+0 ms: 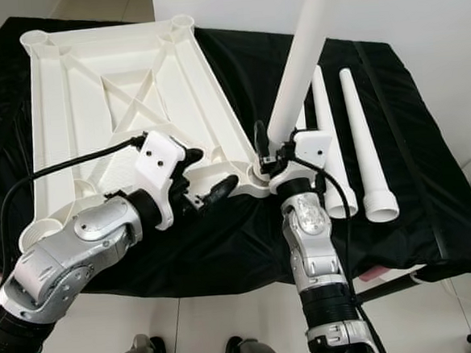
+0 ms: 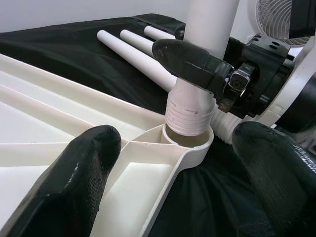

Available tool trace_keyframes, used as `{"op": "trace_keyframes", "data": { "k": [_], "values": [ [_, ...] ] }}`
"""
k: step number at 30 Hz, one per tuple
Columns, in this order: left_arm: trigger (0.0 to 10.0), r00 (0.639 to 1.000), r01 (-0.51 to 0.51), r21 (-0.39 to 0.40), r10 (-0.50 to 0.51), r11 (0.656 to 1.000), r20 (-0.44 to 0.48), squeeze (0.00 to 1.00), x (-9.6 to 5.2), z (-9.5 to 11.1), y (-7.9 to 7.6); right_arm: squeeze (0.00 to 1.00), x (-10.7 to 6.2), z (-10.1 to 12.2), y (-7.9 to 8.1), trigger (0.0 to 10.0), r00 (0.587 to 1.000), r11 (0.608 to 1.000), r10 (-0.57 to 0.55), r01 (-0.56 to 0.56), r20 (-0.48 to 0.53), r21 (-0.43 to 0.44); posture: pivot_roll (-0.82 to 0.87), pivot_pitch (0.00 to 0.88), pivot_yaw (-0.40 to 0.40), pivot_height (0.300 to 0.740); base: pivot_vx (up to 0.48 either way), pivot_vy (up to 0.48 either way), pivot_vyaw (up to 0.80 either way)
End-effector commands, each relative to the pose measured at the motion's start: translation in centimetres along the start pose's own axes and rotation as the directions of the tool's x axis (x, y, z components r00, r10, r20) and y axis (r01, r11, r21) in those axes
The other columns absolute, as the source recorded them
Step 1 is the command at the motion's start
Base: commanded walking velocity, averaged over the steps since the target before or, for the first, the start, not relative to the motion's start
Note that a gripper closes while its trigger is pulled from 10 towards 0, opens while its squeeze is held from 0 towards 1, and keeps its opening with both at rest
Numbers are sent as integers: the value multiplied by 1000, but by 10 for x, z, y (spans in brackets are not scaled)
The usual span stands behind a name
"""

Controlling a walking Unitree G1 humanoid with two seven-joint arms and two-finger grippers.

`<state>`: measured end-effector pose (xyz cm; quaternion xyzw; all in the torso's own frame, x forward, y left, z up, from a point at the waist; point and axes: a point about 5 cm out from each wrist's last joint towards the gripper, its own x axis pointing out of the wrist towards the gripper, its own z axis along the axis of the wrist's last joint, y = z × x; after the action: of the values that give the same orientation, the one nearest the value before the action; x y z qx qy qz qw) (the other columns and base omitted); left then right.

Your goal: Building children table

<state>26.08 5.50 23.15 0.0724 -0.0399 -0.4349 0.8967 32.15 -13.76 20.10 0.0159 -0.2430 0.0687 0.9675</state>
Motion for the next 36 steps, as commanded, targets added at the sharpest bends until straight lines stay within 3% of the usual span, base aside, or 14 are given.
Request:
{"op": "trace_keyframes", "data": {
  "k": [1, 9, 10, 11, 12, 13, 19, 27, 36],
  "values": [
    [10000, 990, 137, -2, -137, 991, -13, 0, -1, -2, -8, 0, -3, -3, -6, 0, 1000, 1000, -19, 19, -9, 11, 123, 184, -91, 740, 0, 0, 0],
    [10000, 991, 136, -2, -136, 991, -12, 0, -1, -2, -7, 0, -4, -5, -7, 0, 1000, 1000, -15, 15, -16, 14, 122, 183, -89, 740, 0, 0, 0],
    [10000, 990, 137, -1, -137, 991, -13, 0, -1, -2, -7, 0, -3, -3, -8, 1647, 1000, 1000, -13, 13, -12, 26, 120, 181, -88, 740, 0, 0, 0],
    [10000, 990, 137, -1, -137, 991, -13, 0, -1, -2, -7, 0, -3, -3, -8, 1647, 1000, 1000, -13, 13, -12, 26, 120, 181, -88, 740, 0, 0, 0],
    [10000, 990, 137, -1, -137, 991, -13, 0, -1, -2, -7, 0, -2, -2, -8, 4118, 1000, 999, -11, 11, -10, 30, 120, 181, -88, 740, 0, 0, 0],
    [10000, 990, 138, 0, -138, 990, -14, 0, -1, -2, -7, 0, -1, -1, -7, 10000, 1000, 999, -5, 5, -10, 33, 120, 181, -88, 740, 0, 0, 0],
    [10000, 990, 139, 1, -139, 990, -13, 0, -1, -2, -7, 0, -3, 0, -1, 10000, 998, 998, 54, -54, -17, 32, 120, 181, -88, 740, 0, 0, 0],
    [10000, 990, 140, 0, -140, 990, -13, 0, -2, -2, -7, 0, -19, -9, 15, 10000, 981, 983, 184, -183, -56, 23, 115, 183, -85, 740, 0, 0, 0],
    [10000, 990, 140, 0, -140, 990, -16, 0, -2, -2, -6, 0, -27, -22, 13, 10000, 975, 982, 187, -188, -123, 6, 117, 187, -82, 740, 0, 0, 0]
  ]
}}
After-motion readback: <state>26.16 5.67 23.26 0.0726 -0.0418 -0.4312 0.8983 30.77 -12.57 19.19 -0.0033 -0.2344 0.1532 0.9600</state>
